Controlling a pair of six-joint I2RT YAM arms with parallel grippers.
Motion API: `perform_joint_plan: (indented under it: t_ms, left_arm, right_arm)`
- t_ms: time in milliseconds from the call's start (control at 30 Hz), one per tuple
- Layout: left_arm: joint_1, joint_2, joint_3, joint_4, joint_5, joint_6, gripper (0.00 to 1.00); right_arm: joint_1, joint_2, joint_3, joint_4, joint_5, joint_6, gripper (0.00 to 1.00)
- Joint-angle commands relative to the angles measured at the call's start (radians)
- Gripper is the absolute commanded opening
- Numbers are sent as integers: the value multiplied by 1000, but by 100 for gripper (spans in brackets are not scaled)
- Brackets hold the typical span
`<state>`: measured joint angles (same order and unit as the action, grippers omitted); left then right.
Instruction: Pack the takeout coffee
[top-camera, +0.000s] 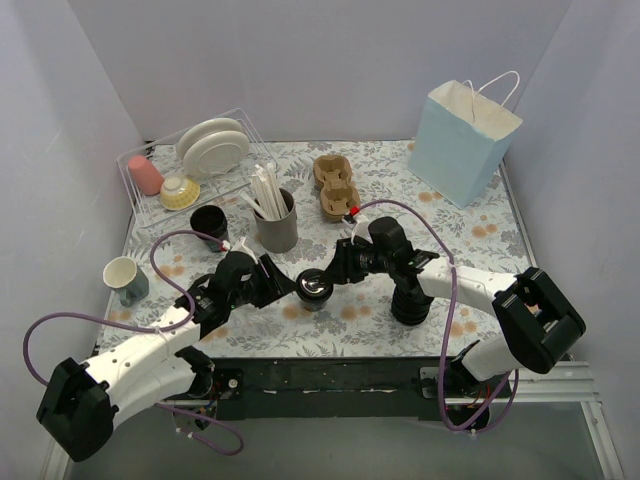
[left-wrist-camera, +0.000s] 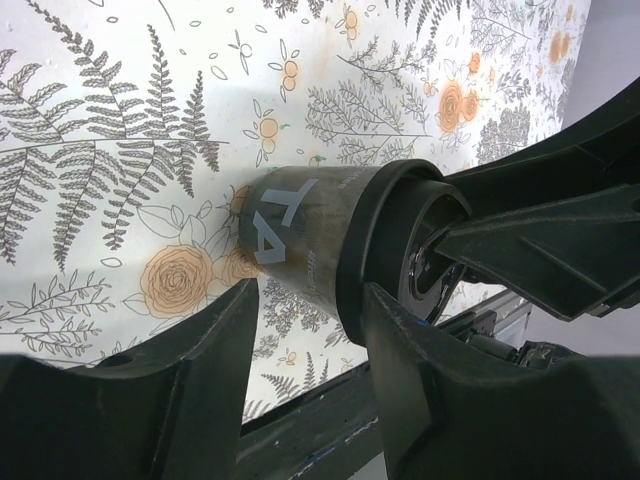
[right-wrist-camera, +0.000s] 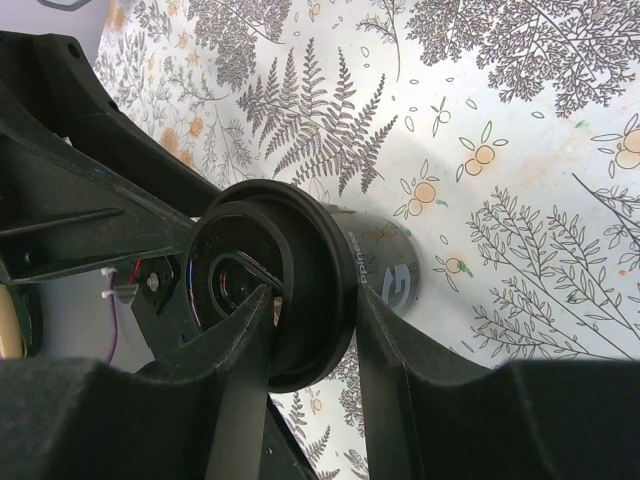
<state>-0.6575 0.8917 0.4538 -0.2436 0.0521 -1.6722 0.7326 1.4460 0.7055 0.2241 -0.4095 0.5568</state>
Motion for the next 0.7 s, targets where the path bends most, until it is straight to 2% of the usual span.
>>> perform_joint_plan:
  t_ms: [0,200,233,433,667]
  left_arm:
    - [10,36,-30,-20,-24,2,44]
    - [22,110,-65,-112,-40,-66,36]
    - [22,113,-76,-108,-40,-75,33]
    - [22,121,-161,-75,-26,-121,29]
    - [22,136,-172,-69,-35,-136,21]
  right_arm:
    - [-4,62,-58,-223,136,-124,29]
    - [-10,96,-104,-186,127,-120,29]
    - [-13,97,-121,-178,127,-118,28]
    - [-28,100,-178,-131,120,-106,28]
    - [-44,96,-207,-118,117,-107,27]
